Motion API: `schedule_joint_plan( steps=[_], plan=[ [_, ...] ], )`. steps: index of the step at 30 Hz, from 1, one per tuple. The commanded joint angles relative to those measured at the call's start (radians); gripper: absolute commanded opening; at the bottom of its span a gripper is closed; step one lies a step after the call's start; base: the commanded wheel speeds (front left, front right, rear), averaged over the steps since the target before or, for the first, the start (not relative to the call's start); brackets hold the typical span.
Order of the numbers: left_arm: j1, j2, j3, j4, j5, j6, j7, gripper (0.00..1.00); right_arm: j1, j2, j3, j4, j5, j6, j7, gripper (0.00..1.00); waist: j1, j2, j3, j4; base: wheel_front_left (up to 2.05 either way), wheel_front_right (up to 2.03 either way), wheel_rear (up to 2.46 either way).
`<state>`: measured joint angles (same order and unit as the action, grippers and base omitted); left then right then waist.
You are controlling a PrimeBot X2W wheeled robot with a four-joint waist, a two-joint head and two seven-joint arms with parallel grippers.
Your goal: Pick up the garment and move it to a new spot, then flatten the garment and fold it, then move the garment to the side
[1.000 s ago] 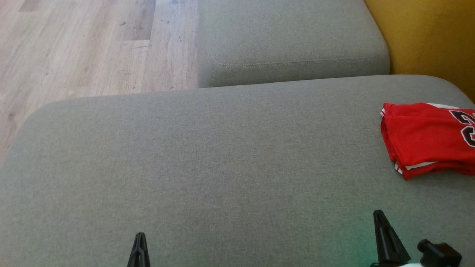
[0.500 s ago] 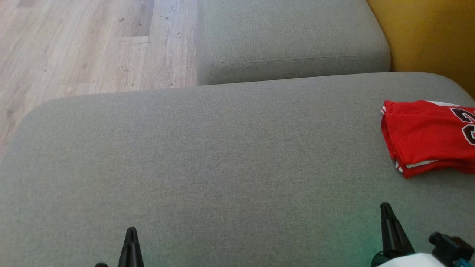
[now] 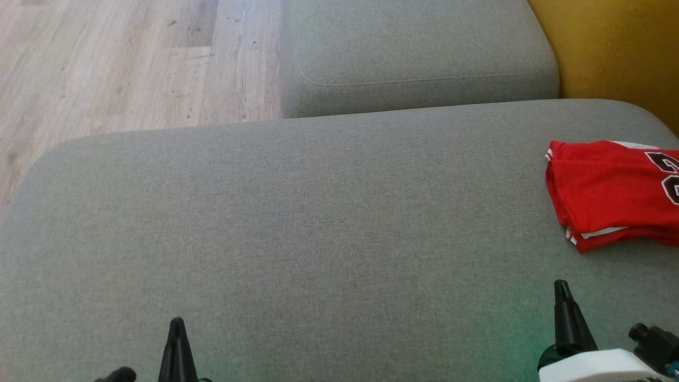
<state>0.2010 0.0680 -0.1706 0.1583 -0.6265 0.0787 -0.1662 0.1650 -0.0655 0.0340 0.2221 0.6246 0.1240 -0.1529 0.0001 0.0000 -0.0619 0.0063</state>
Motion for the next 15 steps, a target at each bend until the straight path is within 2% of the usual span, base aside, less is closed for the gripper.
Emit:
schedule_joint_plan(
  steps=[1, 15],
  plan=[
    [-0.054, 0.012, 0.024, -0.024, -0.037, -0.009, 0.009, 0.0, -0.053, -0.015, -0.001, -0.027, 0.04, 0.002, 0.005, 0.0, -0.0001, 0.0, 0.002, 0.0, 0.0, 0.0, 0.0],
    [-0.096, 0.015, 0.058, -0.006, -0.207, -0.043, 0.046, 0.0, -0.09, -0.016, -0.017, -0.019, 0.209, 0.003, 0.043, 0.0, -0.0001, 0.0, 0.012, -0.001, 0.0, 0.0, 0.0]
  ],
)
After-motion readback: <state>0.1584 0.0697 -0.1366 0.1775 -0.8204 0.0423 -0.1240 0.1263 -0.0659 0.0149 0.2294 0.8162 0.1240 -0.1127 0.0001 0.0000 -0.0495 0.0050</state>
